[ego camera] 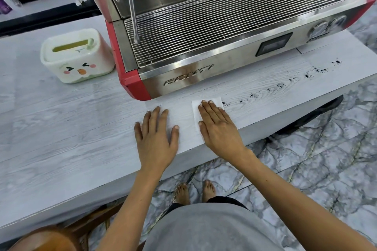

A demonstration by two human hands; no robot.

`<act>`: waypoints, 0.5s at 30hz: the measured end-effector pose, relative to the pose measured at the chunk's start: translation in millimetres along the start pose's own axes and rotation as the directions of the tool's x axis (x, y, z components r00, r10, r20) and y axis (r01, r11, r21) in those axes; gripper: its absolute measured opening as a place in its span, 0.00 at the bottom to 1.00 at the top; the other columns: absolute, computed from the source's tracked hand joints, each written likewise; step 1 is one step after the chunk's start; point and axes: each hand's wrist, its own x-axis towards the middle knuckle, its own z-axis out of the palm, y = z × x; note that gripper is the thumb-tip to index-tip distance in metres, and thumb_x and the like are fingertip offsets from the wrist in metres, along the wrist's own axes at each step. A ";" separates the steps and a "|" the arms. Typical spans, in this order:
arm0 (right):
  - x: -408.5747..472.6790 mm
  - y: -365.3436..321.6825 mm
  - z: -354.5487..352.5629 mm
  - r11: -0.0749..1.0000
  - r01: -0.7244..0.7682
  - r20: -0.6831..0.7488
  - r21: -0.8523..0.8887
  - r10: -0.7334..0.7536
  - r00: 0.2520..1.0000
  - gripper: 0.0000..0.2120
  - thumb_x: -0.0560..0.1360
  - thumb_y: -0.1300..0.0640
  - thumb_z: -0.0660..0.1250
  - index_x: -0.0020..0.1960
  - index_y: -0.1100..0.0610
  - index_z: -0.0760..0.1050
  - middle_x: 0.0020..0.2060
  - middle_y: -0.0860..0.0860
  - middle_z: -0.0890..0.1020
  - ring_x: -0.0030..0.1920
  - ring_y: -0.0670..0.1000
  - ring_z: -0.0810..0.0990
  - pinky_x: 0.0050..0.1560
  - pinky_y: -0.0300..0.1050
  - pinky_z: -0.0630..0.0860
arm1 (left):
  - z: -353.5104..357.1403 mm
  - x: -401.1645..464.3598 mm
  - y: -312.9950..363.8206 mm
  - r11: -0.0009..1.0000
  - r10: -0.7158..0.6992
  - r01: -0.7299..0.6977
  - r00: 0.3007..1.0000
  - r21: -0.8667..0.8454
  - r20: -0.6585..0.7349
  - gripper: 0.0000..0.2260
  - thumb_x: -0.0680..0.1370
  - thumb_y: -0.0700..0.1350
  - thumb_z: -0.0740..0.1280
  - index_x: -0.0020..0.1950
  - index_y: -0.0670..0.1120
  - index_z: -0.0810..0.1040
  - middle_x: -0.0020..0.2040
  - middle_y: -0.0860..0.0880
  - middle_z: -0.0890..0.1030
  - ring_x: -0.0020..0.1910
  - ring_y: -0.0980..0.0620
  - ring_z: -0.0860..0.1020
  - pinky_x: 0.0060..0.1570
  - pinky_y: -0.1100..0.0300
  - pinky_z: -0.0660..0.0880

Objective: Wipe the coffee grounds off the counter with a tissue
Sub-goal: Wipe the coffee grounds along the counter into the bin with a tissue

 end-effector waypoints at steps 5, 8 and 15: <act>0.5 9.4 -2.8 1.000 -0.012 -0.014 0.007 0.012 1.000 0.23 0.82 0.52 0.53 0.71 0.63 0.68 0.71 0.58 0.69 0.73 0.54 0.65 0.73 0.52 0.63 | 7.2 5.2 14.9 0.999 0.037 -0.037 0.999 -0.003 0.016 0.26 0.81 0.60 0.52 0.77 0.52 0.63 0.80 0.51 0.60 0.80 0.48 0.53 0.77 0.40 0.48; 0.0 14.2 -3.4 1.000 -0.018 -0.023 0.005 0.018 1.000 0.23 0.81 0.52 0.54 0.71 0.63 0.68 0.71 0.57 0.69 0.73 0.54 0.65 0.73 0.53 0.63 | 10.7 9.2 22.5 0.999 0.044 -0.043 0.999 -0.009 0.024 0.26 0.81 0.60 0.53 0.77 0.51 0.63 0.80 0.51 0.60 0.80 0.48 0.53 0.77 0.40 0.48; -0.9 17.9 -1.2 1.000 -0.022 -0.047 0.004 0.022 0.999 0.22 0.82 0.52 0.55 0.71 0.63 0.68 0.71 0.57 0.70 0.73 0.54 0.65 0.72 0.53 0.63 | 17.0 9.9 39.1 0.998 0.054 -0.054 0.998 0.021 0.013 0.26 0.81 0.59 0.52 0.77 0.51 0.63 0.80 0.50 0.60 0.79 0.47 0.55 0.77 0.40 0.50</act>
